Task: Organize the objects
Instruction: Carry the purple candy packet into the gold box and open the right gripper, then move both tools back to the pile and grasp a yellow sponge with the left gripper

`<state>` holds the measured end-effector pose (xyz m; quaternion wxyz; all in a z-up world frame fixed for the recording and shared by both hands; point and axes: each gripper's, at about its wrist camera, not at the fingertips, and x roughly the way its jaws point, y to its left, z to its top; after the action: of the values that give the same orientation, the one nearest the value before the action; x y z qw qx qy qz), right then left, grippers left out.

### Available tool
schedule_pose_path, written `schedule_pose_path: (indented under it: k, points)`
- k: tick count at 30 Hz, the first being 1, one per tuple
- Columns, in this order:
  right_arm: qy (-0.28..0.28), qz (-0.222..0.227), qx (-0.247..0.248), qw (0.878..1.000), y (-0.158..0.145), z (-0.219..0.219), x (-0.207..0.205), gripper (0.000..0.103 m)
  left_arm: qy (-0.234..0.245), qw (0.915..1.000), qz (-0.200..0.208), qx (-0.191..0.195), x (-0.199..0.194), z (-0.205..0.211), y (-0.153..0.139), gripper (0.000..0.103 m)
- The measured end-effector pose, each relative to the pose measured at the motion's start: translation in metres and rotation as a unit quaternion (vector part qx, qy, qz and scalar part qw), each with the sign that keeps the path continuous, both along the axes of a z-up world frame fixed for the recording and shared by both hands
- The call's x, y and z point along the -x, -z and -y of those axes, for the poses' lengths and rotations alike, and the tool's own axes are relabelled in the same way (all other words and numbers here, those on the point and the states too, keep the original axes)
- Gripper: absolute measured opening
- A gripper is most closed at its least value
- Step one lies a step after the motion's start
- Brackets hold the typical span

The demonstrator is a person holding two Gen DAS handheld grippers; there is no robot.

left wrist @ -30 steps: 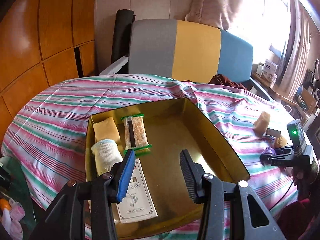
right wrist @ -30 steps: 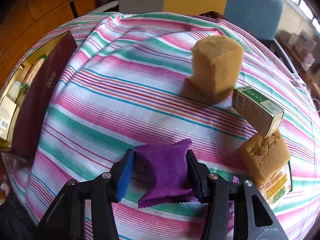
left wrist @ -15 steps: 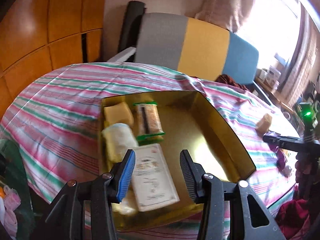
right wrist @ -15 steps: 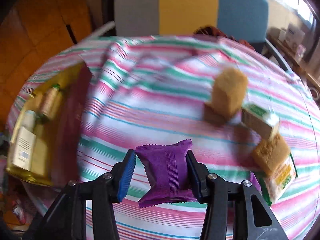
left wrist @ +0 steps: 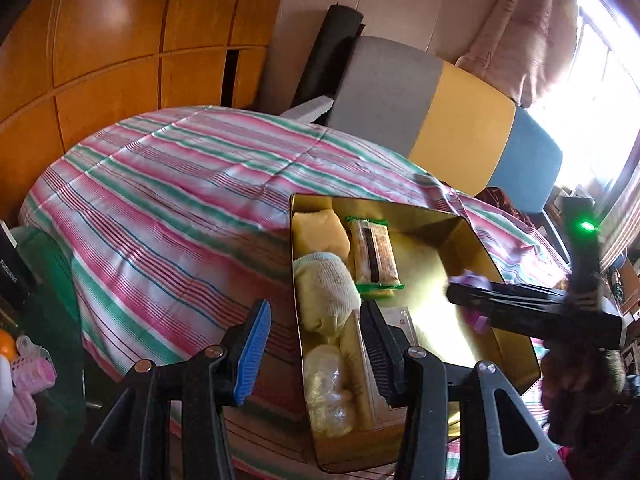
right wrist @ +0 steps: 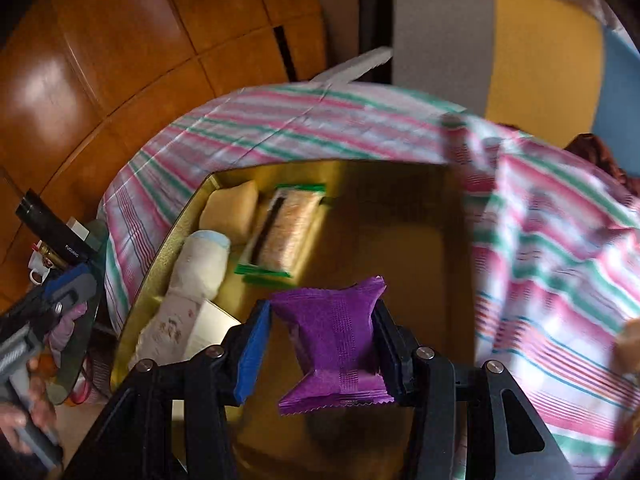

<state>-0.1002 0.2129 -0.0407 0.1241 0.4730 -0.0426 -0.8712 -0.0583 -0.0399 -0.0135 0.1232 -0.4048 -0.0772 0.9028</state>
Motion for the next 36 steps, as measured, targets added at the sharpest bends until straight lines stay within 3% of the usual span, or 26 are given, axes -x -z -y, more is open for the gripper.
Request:
schedule_pose_path:
  k: [5,8,9,14,17,20,30,36]
  points:
    - [0.002,0.028,0.012,1.000,0.025,0.030,0.028,0.051,0.002,0.9999,0.011,-0.004,0.003,0.001,0.007,0.047]
    - [-0.015,0.046,0.066,0.997,0.036,0.040,0.038,0.054,0.001,0.9998,0.018,-0.005,0.005,0.002,0.011,0.047]
    - [-0.022,0.054,0.086,0.995,0.039,0.042,0.040,0.061,0.001,0.9998,0.019,-0.004,0.005,0.001,0.012,0.047]
    - [-0.023,0.049,0.102,0.993,0.039,0.048,0.039,0.062,0.002,0.9999,0.016,-0.002,0.003,-0.001,0.011,0.047]
    - [-0.020,0.038,0.101,0.994,0.033,0.044,0.032,0.064,0.005,0.9999,0.015,0.003,0.002,-0.003,0.011,0.047]
    - [-0.011,0.024,0.091,0.995,0.024,0.037,0.023,0.077,0.009,0.9999,0.008,0.008,-0.001,-0.007,0.009,0.047]
    - [0.018,-0.050,0.016,0.998,-0.018,-0.002,-0.036,0.103,0.043,0.9989,-0.005,0.021,-0.013,-0.028,0.002,0.047]
    - [0.071,-0.067,-0.002,0.995,-0.029,-0.061,-0.080,0.103,0.064,0.9976,-0.010,0.023,-0.021,-0.043,-0.001,0.047]
